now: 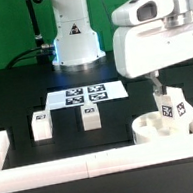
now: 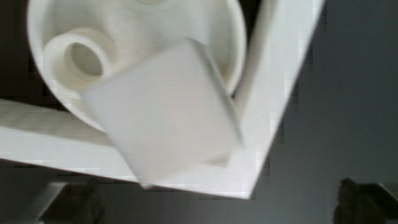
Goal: Assemble stool
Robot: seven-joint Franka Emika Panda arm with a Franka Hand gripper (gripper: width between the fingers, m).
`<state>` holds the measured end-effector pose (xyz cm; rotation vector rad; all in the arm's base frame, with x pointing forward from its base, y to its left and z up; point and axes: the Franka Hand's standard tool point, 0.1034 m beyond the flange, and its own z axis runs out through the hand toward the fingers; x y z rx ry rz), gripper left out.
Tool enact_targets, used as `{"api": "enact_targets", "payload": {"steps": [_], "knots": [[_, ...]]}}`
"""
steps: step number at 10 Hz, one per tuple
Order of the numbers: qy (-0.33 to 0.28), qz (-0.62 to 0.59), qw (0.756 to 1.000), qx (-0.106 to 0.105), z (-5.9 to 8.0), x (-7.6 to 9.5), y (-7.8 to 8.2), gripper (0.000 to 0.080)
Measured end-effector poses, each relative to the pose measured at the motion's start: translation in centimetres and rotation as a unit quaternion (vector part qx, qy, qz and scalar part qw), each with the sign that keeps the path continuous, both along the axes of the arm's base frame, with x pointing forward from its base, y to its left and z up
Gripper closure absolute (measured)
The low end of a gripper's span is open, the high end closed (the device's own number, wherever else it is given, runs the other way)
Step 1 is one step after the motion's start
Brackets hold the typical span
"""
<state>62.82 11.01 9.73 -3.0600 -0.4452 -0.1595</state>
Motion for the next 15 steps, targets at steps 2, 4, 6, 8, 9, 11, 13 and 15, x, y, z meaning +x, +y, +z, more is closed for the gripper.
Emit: {"api": "enact_targets", "payload": {"steps": [2,4,6,8,9,11,13,15], "knots": [[-0.004,0.049,0.999,-0.011,0.1,0.1,-0.2,0.0151],[-0.003,0.106,0.994,-0.021,-0.2,0.0,-0.6,0.0151],[0.033,0.159,0.986,-0.035,-2.1,-0.6,-1.1,0.0151],[0.038,0.153,0.987,-0.032,-3.0,-1.0,0.0,0.0151],[0.042,0.146,0.988,-0.032,-3.4,-1.1,0.0,0.0151],[0.042,0.127,0.991,-0.031,-3.5,-1.1,-0.1,0.016],[0.044,0.092,0.994,-0.029,-3.5,-1.1,-0.1,0.0333],[0.046,0.021,0.998,-0.025,-3.5,-1.1,-0.1,0.0465]]}}
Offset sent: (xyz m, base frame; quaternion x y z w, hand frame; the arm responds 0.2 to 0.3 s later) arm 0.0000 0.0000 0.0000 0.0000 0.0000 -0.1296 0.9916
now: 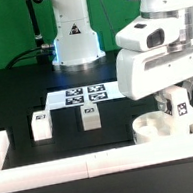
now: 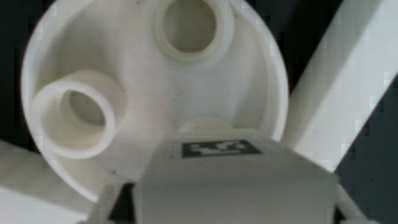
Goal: Assemble stool
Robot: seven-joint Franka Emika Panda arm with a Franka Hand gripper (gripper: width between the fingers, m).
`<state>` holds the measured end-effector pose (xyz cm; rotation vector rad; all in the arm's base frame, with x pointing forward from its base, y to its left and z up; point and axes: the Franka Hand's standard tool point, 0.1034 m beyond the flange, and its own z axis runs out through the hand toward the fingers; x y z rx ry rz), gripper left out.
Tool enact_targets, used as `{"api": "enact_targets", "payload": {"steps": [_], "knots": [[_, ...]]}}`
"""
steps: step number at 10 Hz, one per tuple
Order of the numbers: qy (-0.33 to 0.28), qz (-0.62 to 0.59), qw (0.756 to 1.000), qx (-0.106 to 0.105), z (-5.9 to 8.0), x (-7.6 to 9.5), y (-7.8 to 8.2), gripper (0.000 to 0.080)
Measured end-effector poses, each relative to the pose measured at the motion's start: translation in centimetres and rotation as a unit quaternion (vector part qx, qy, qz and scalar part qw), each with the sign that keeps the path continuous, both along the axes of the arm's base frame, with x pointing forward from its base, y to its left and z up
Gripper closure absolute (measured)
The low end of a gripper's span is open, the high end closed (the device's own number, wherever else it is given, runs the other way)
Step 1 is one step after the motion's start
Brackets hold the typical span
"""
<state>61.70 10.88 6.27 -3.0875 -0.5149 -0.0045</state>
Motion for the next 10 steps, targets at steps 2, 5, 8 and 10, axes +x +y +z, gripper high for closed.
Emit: {"api": "enact_targets", "payload": {"steps": [2,5,8,10], "knots": [[0.001,-0.059,0.998,0.0,0.0,0.0,0.0,0.0465],[-0.003,-0.192,0.981,0.003,-0.1,0.2,0.0,0.0465],[0.012,-0.396,0.918,0.036,-0.1,1.0,0.6,0.0465],[0.014,-0.483,0.874,0.049,-0.1,1.3,0.8,0.0464]]}}
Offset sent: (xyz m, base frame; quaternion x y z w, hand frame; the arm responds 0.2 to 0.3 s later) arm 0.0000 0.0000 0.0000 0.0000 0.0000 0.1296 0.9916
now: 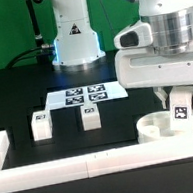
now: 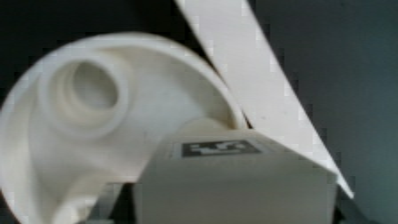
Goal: Assemble stool
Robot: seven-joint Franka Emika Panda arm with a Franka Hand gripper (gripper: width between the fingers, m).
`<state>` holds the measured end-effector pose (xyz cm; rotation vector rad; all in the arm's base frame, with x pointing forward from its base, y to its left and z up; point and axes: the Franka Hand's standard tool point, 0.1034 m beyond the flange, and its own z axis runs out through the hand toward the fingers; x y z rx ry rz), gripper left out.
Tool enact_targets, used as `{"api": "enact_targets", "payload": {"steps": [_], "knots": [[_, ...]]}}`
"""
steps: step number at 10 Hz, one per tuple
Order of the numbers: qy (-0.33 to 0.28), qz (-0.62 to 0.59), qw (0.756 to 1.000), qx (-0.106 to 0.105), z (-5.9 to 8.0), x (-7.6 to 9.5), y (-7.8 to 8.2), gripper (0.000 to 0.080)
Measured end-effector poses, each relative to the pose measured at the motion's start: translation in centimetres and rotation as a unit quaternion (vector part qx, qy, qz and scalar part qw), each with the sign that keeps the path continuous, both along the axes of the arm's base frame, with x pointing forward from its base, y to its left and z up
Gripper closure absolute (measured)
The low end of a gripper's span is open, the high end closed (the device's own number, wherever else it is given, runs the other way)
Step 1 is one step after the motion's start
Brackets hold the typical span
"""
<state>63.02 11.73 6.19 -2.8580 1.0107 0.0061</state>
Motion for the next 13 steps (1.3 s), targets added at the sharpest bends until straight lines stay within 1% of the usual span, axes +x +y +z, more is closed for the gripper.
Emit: {"api": "enact_targets", "payload": {"steps": [4,7,8,9,10,11,12,13], "knots": [[0.004,-0.109,0.994,0.006,-0.01,-0.03,0.15,0.0463],[0.015,-0.207,0.978,0.011,0.02,0.0,0.25,0.0463],[0.024,-0.299,0.954,0.02,0.14,0.14,0.35,0.0463],[0.026,-0.355,0.934,0.03,0.15,0.34,0.32,0.0463],[0.032,-0.451,0.891,0.051,0.08,0.48,0.38,0.0463],[0.028,-0.524,0.848,0.077,-0.02,0.69,0.46,0.0463],[0.029,-0.57,0.816,0.089,-0.07,0.64,0.82,0.0463],[0.031,-0.581,0.808,0.09,-0.07,0.64,0.81,0.0463]]}}
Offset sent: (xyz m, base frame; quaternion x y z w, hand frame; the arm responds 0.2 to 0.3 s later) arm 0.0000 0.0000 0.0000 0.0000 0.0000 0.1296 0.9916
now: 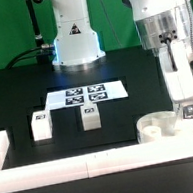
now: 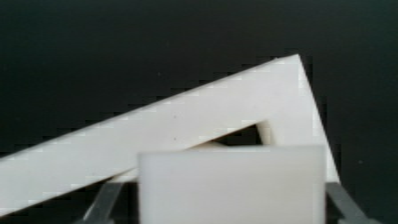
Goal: Assemble stool
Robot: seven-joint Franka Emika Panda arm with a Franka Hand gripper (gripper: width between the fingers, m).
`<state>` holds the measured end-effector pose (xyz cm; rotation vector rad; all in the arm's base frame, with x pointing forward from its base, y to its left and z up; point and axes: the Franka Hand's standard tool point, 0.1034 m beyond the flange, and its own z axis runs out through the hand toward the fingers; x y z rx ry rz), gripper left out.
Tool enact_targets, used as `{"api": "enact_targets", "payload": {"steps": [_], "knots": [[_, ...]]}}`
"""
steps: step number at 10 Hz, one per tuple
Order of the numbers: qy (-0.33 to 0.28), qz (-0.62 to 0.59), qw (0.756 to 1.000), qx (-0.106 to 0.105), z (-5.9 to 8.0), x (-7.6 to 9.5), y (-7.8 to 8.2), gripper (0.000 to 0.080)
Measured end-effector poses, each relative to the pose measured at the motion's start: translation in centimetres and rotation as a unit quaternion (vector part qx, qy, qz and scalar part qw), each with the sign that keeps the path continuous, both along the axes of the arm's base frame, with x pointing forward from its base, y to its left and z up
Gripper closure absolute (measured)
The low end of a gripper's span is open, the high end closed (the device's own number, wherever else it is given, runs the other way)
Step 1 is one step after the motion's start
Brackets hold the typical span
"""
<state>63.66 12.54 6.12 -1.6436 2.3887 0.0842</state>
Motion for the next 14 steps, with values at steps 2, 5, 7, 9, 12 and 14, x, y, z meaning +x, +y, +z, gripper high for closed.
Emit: {"api": "enact_targets", "payload": {"steps": [2,5,7,9,12,14], "knots": [[0.009,-0.055,0.998,0.01,0.02,0.06,-0.08,0.0463],[0.014,-0.102,0.994,0.021,0.06,0.15,-0.08,0.0463],[0.01,-0.148,0.988,0.035,0.1,0.26,0.06,0.0463],[-0.014,-0.197,0.979,0.046,-0.02,0.1,0.35,0.0463],[-0.024,-0.223,0.973,0.049,-0.21,-0.11,0.84,0.0463],[-0.026,-0.211,0.976,0.046,-0.28,-0.17,0.87,0.0394]]}}
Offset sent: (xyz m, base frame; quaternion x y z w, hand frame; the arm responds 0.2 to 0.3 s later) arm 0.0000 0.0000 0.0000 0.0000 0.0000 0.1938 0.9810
